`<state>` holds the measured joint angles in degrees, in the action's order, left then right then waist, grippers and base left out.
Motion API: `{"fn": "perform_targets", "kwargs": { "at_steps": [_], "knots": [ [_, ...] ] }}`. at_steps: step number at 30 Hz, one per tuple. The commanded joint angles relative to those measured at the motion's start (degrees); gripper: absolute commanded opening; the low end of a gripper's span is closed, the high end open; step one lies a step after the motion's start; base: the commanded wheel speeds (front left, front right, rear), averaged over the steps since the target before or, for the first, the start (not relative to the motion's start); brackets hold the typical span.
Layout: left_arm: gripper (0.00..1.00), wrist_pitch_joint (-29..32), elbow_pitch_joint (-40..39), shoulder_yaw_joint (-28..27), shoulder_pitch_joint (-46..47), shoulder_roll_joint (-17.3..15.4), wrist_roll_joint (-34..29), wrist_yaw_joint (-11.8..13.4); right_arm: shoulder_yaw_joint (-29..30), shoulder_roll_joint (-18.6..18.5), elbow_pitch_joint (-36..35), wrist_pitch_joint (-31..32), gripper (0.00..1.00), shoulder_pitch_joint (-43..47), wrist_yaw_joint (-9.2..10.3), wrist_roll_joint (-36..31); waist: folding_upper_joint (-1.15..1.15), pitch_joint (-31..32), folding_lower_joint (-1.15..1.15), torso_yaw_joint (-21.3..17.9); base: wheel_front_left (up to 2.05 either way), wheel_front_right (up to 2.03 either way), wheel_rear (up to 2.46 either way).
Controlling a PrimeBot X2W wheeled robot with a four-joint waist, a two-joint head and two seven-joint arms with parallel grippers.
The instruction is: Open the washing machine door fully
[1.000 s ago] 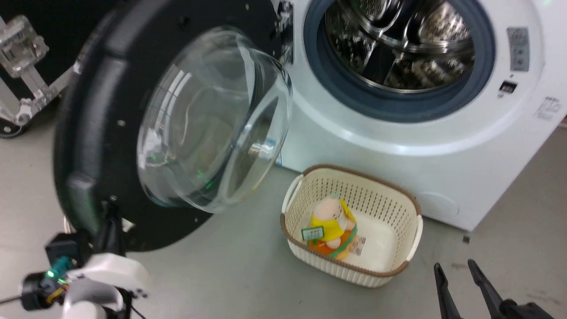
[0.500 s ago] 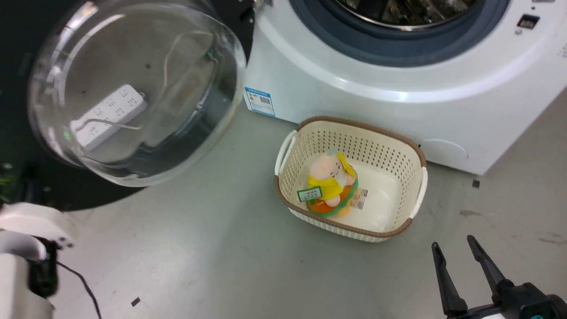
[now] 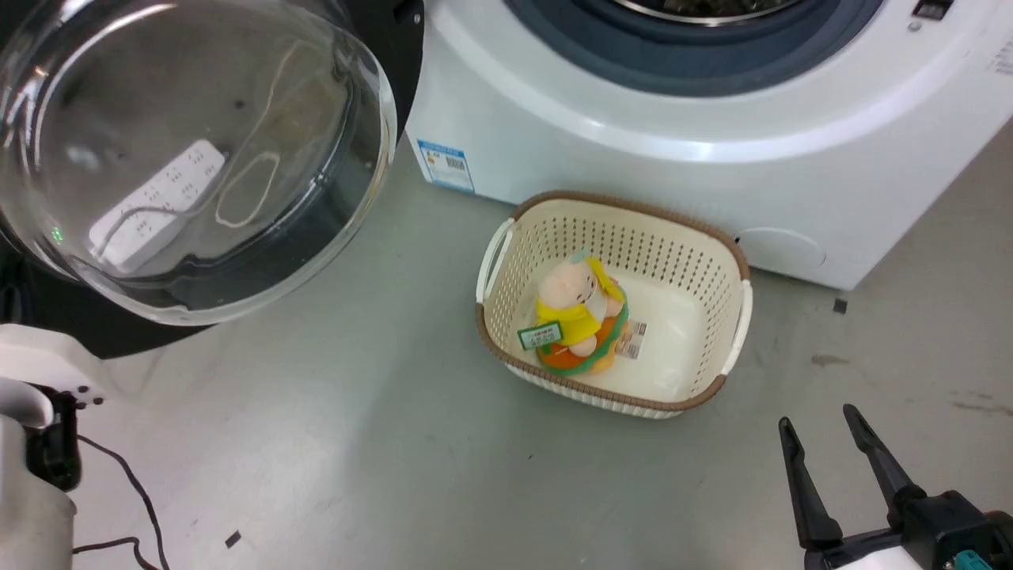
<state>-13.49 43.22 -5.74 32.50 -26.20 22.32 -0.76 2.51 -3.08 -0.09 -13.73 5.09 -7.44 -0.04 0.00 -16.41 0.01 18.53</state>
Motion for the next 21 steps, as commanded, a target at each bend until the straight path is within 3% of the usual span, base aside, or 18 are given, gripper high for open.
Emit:
{"fn": "perform_targets", "kwargs": {
  "at_steps": [1, 6, 13, 21],
  "knots": [
    [0.0, -0.6, 0.0, 0.5, 0.0, 0.0, -0.8, -0.1, -0.1, 0.0, 0.1, -0.2, 1.0, -0.9, -0.05, 0.0, 0.0, 1.3, -0.01, -0.4, 0.0, 0.0, 0.0],
    [0.0, -1.4, -4.8, 2.8, -4.7, 3.0, -3.2, -0.6, 0.5, 0.1, 0.8, -0.8, 1.0, -1.0, -0.05, 0.2, 0.0, 6.4, -0.01, -1.6, 0.0, 0.0, 0.0],
    [0.0, -1.5, -18.0, 5.3, -16.1, 8.9, -5.3, -0.1, 1.9, 0.2, 2.0, -1.2, 1.0, 0.0, -0.05, 1.5, 0.0, 14.2, -0.01, -4.5, 0.0, 0.0, 0.0],
    [0.0, -1.5, -29.7, 8.8, -27.4, 14.1, -6.6, 1.7, 2.1, 0.2, 2.0, -1.2, 1.0, 1.9, -0.05, 3.0, 0.0, 19.3, -0.01, -9.3, 0.0, 0.0, 0.0]
  ]
}}
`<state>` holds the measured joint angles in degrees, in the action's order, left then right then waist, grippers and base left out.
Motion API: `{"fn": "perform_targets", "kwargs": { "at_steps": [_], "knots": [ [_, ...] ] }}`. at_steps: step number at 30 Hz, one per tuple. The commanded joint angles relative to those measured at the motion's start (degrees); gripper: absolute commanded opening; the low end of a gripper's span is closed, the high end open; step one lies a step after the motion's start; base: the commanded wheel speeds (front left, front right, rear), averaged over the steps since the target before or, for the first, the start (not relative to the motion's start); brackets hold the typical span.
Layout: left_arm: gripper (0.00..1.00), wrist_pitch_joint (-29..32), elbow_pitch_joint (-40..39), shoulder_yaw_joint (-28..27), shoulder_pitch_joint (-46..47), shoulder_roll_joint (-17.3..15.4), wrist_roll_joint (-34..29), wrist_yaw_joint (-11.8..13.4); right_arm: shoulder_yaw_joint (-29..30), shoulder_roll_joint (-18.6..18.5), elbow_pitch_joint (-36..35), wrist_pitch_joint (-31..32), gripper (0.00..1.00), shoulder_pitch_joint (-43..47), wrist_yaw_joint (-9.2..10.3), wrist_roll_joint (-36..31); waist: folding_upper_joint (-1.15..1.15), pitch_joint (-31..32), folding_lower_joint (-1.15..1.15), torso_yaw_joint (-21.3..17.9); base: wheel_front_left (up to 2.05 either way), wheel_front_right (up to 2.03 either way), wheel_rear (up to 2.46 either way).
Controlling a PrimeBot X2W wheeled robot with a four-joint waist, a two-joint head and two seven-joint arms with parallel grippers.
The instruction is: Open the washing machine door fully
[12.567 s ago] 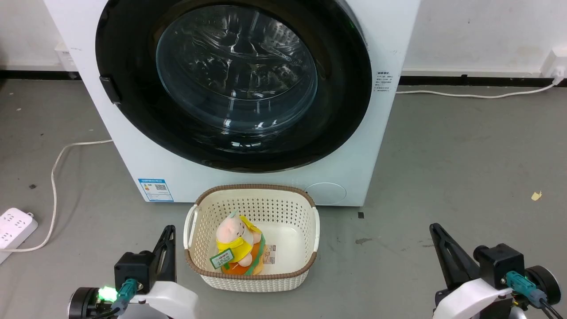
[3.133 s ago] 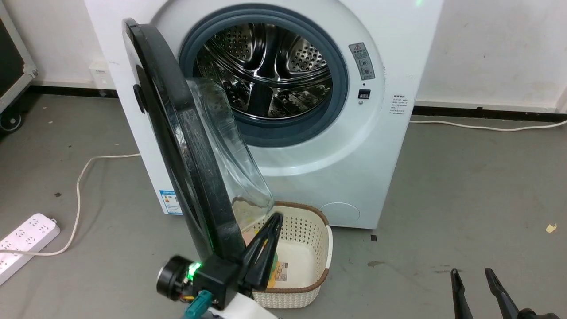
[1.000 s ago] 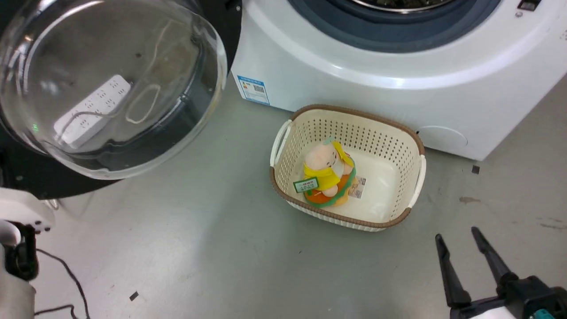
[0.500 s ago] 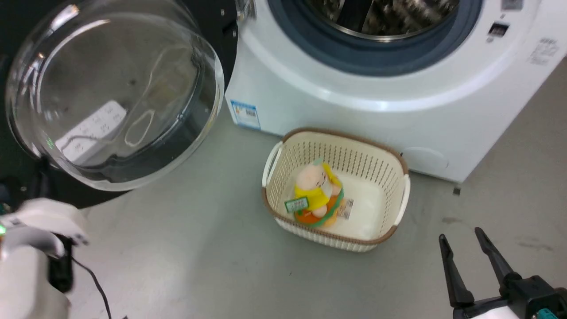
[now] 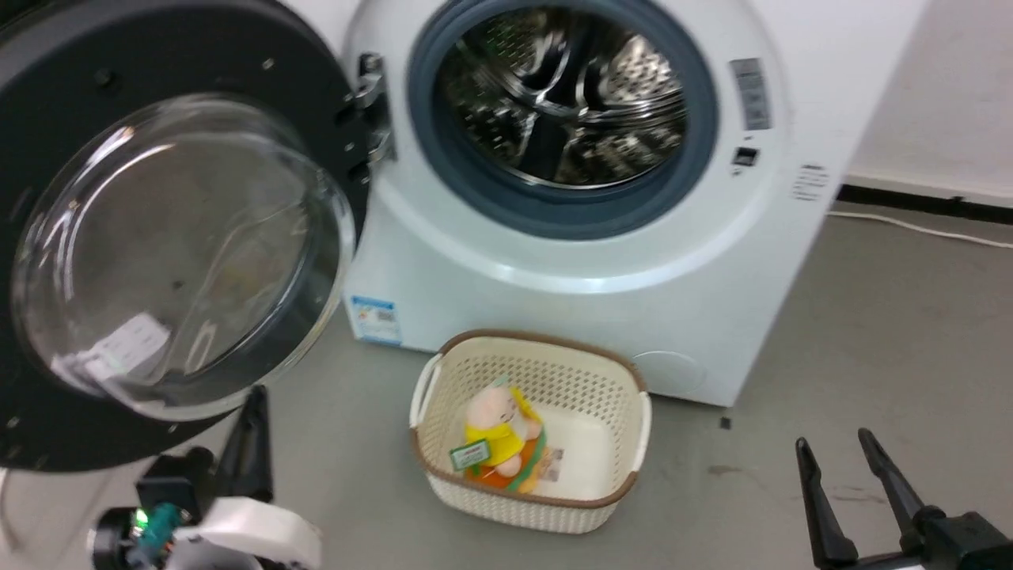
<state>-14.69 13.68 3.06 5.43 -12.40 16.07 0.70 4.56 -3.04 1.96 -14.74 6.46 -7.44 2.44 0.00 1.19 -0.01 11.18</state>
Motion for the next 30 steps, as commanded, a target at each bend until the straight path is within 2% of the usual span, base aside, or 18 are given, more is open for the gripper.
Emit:
{"fn": "perform_targets", "kwargs": {
  "at_steps": [1, 5, 6, 7, 11, 16, 30],
  "knots": [
    [0.0, -0.3, -1.2, 0.5, -1.3, 0.7, -0.6, 0.4, 0.1, 0.2, -0.1, -0.2, 1.0, 0.8, -0.05, 0.6, 0.0, 2.0, 0.01, -2.4, 0.0, 0.0, 0.0],
    [0.0, -0.3, -4.4, 2.4, -4.9, 2.4, -1.7, 0.9, -0.1, 0.2, 0.1, -0.2, 1.0, 1.8, -0.05, 1.4, 0.0, 2.9, 0.01, -4.5, 0.0, 0.0, 0.0],
    [0.62, -0.3, -5.0, 2.9, -5.7, 2.6, -2.3, 1.1, -0.2, 0.2, 0.2, -0.2, 1.0, 2.0, -0.05, 1.5, 0.0, 3.1, 0.01, -5.0, 0.0, 0.0, 0.0],
    [1.0, -0.3, -5.5, 3.2, -6.4, 3.0, -2.9, 1.6, -0.4, 0.2, 0.2, -0.2, 1.0, 2.2, -0.05, 1.7, 0.0, 3.2, 0.01, -5.5, 0.0, 0.0, 0.0],
    [1.0, -0.3, -6.7, 4.3, -9.3, 4.1, -5.2, 2.9, -0.9, 0.2, 0.5, -0.3, 1.0, 3.0, -0.05, 2.4, 0.0, 3.7, 0.01, -7.5, 0.0, 0.0, 0.0],
    [1.0, -0.3, -6.2, 5.3, -11.6, 5.1, -6.3, 3.1, -1.3, 0.2, 0.7, -0.3, 1.0, 3.8, -0.05, 2.8, 0.0, 4.1, 0.01, -8.8, 0.0, 0.0, 0.0],
    [1.0, -0.3, -5.3, 5.3, -12.5, 6.5, -8.5, 3.7, -1.3, 0.2, 1.6, -0.3, 1.0, 3.9, -0.05, 3.3, 0.0, 4.5, 0.01, -9.3, 0.0, 0.0, 0.0]
  ]
}}
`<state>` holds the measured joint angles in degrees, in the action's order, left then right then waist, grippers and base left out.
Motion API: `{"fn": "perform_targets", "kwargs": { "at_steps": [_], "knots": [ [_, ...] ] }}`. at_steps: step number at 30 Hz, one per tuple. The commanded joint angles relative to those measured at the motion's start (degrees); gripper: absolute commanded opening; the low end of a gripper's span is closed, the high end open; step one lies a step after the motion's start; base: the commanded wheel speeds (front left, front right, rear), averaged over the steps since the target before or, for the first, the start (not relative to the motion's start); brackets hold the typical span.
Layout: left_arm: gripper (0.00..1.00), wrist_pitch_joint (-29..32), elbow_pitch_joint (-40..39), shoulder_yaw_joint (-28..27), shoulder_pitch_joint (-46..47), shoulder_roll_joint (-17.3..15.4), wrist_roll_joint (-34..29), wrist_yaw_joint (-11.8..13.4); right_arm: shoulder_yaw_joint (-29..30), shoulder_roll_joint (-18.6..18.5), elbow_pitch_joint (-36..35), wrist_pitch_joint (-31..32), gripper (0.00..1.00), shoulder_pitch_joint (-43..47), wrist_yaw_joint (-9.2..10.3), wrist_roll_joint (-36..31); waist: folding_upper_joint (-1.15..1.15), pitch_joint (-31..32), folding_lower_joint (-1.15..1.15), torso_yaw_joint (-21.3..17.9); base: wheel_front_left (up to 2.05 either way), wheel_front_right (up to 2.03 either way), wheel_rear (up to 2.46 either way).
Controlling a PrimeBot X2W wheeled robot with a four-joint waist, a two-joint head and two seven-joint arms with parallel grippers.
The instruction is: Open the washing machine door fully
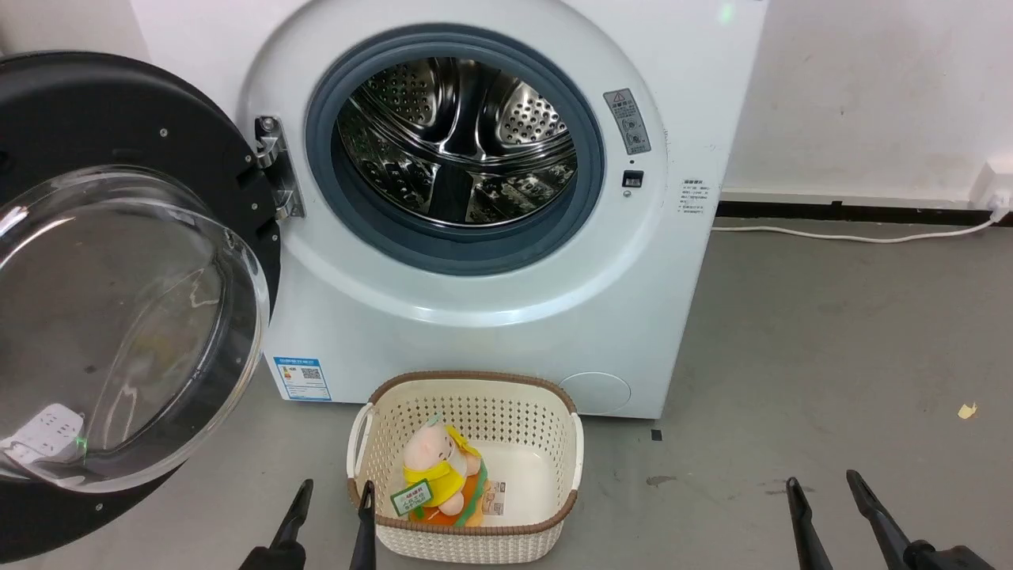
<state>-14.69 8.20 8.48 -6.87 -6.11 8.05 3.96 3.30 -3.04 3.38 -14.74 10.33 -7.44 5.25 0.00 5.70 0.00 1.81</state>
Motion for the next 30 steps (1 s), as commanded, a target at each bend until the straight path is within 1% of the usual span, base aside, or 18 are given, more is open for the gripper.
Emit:
{"fn": "perform_targets", "kwargs": {
  "at_steps": [1, 20, 21, 30],
  "knots": [
    [1.0, -0.3, 0.3, -0.1, -0.1, 0.3, -0.6, 0.4, 0.0, 0.2, 0.2, -0.3, 1.0, 0.0, -0.05, 0.4, 0.0, 0.0, 0.0, 0.1, 0.0, 0.0, 0.0],
    [1.0, -0.3, 0.8, -0.4, 0.6, 0.7, -2.1, -0.2, 0.0, 0.2, 0.5, -0.3, 1.0, -0.3, -0.05, 0.3, 0.0, -0.1, 0.0, 0.8, 0.0, 0.0, 0.0],
    [0.0, 0.0, 0.8, -0.3, 0.1, 0.4, -1.9, -0.1, 0.0, 0.0, 0.3, 0.0, 0.0, -0.1, 0.0, 0.0, 0.0, -0.1, 0.0, 0.8, 0.0, 0.0, 0.0],
    [0.0, 0.8, 0.4, -0.6, 0.4, 0.4, -2.1, -0.3, -0.2, 0.0, 0.1, 0.8, 0.0, -0.6, 0.0, -0.4, 0.0, -0.4, 0.01, 0.7, 0.0, 0.0, 0.0]
  ]
}}
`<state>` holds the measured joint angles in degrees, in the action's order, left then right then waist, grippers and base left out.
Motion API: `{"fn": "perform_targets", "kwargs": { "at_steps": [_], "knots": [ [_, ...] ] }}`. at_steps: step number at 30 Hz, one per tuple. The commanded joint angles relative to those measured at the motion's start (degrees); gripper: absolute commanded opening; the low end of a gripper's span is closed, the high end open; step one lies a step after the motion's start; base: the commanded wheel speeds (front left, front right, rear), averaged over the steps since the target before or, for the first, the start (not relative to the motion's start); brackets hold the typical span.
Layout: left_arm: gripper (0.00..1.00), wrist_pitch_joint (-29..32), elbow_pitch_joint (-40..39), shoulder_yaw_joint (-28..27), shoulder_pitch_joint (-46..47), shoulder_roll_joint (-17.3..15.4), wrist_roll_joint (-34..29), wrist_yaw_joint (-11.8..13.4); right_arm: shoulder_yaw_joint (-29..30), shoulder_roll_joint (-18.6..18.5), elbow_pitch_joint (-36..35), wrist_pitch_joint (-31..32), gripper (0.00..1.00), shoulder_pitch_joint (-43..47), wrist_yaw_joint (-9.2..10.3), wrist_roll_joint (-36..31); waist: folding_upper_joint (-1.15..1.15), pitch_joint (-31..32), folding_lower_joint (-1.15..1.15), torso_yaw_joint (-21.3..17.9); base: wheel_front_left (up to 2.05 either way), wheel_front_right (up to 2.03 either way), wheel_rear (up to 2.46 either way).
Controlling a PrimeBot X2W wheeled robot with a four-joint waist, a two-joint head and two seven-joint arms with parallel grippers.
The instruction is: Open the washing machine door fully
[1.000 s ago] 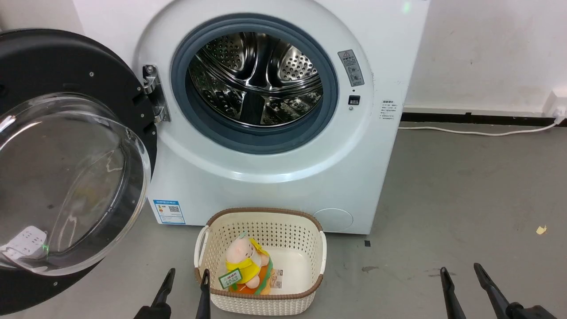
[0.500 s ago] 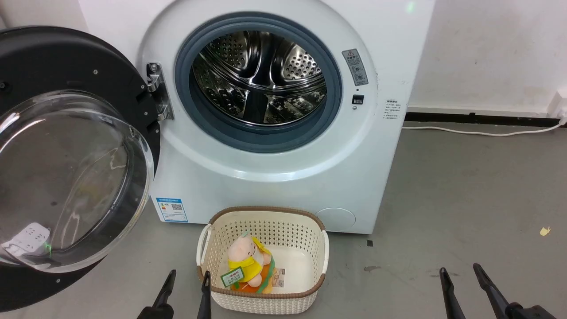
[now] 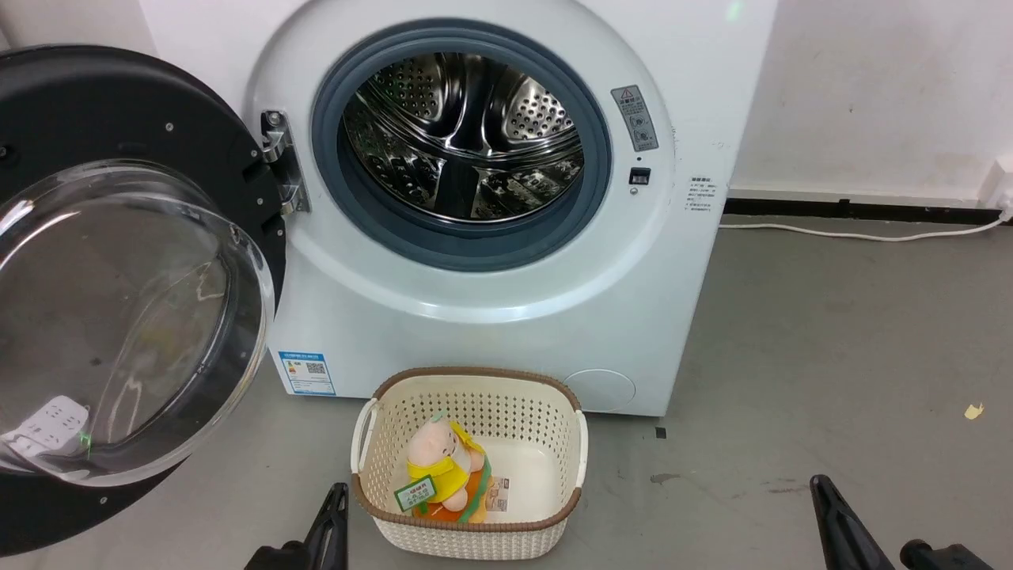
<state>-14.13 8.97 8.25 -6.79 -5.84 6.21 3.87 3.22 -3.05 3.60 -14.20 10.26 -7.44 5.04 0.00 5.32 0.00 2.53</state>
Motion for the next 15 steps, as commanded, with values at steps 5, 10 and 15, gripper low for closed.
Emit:
{"fn": "perform_targets", "kwargs": {
  "at_steps": [5, 10, 15],
  "knots": [
    [0.0, 0.8, -0.7, -0.7, 0.6, 0.3, -0.6, -0.4, -0.2, 0.0, -0.3, 0.8, 0.0, -0.9, 0.0, -0.4, 0.0, -0.3, 0.0, -0.1, 0.0, 0.0, 0.0],
    [0.0, 1.4, -1.1, -1.0, 0.9, 0.4, -0.8, -0.5, -0.4, 0.0, -0.4, 1.4, 0.0, -1.3, -0.01, -0.6, 0.0, -0.5, 0.0, -0.2, 0.0, 0.0, 0.0],
    [0.0, 1.9, -1.4, -1.3, 1.1, 0.5, -1.0, -0.6, -0.5, 0.0, -0.6, 1.9, 0.0, -1.7, -0.01, -0.8, 0.0, -0.7, 0.0, -0.3, 0.0, 0.0, 0.0]
  ]
}}
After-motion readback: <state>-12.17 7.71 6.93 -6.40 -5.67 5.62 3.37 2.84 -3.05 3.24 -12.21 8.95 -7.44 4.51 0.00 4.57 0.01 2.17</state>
